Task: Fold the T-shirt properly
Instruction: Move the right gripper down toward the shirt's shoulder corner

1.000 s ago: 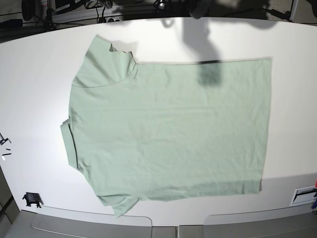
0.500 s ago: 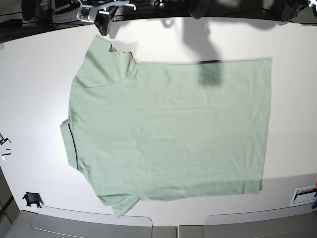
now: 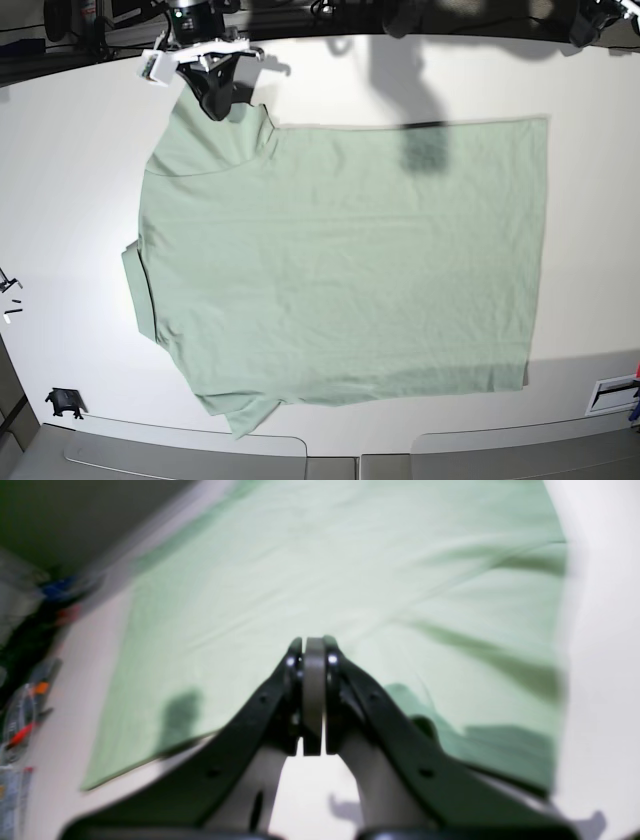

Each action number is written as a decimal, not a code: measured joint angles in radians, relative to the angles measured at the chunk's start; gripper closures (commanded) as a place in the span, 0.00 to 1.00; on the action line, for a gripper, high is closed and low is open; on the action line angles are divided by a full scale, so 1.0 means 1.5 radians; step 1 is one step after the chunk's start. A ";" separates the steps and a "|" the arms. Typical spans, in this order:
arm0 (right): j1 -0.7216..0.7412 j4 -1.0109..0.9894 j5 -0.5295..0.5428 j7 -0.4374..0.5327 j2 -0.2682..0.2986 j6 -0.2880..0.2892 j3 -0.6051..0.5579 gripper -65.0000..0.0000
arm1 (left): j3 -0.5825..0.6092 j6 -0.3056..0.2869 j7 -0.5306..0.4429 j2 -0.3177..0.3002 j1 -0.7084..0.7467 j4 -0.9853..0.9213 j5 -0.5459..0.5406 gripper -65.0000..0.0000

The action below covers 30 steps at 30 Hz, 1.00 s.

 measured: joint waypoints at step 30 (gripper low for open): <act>0.180 -0.318 0.232 -0.202 0.031 0.151 0.446 1.00 | 0.000 0.000 0.000 0.002 0.000 0.000 0.015 1.00</act>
